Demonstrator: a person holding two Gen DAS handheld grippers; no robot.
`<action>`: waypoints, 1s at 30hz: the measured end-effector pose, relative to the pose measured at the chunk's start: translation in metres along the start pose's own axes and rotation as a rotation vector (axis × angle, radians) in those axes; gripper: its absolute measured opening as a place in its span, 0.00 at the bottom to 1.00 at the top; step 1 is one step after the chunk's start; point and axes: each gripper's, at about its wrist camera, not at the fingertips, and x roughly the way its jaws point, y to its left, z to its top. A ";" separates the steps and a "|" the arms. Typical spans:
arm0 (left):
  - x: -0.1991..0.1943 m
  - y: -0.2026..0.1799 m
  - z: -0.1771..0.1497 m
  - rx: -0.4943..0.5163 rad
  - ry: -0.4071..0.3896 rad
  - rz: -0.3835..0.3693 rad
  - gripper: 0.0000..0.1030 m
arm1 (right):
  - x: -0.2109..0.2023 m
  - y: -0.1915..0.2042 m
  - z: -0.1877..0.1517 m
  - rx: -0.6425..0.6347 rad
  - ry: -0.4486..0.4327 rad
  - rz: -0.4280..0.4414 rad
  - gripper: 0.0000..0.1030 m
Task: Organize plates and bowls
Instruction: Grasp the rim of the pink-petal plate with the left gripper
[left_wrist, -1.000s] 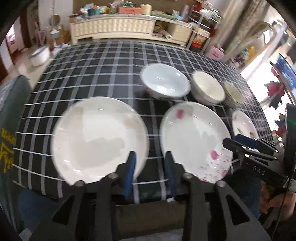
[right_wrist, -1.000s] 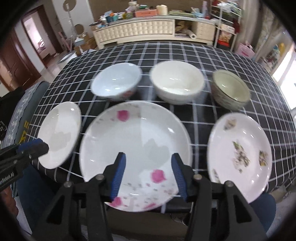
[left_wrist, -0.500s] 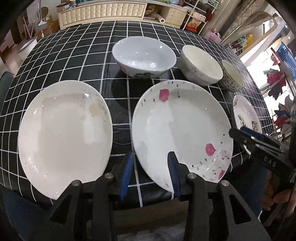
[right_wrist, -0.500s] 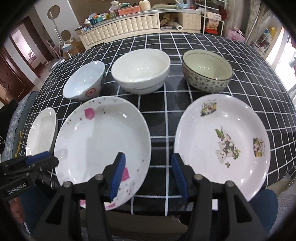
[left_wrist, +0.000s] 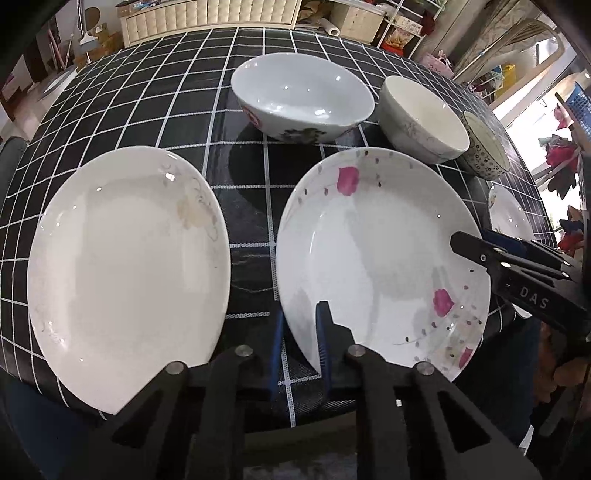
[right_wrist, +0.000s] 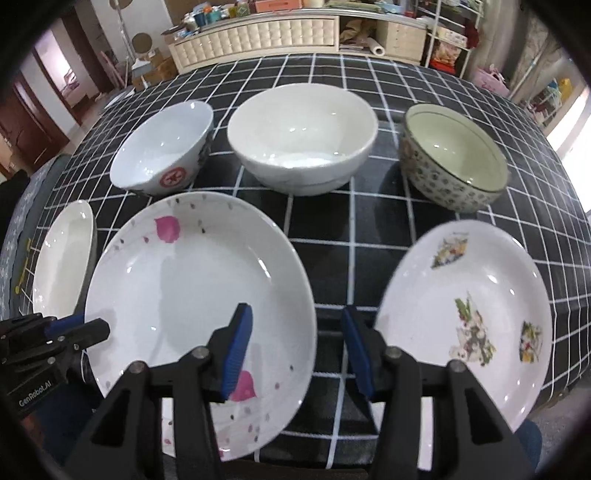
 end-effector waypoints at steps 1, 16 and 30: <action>0.001 0.000 0.000 -0.001 0.003 0.000 0.13 | 0.004 0.001 0.000 -0.008 0.011 -0.011 0.48; 0.005 -0.005 -0.002 0.032 -0.026 0.025 0.12 | 0.015 -0.003 -0.002 0.027 0.016 0.000 0.30; -0.029 0.000 -0.004 0.046 -0.096 0.030 0.12 | -0.013 0.005 -0.011 0.040 -0.050 0.010 0.22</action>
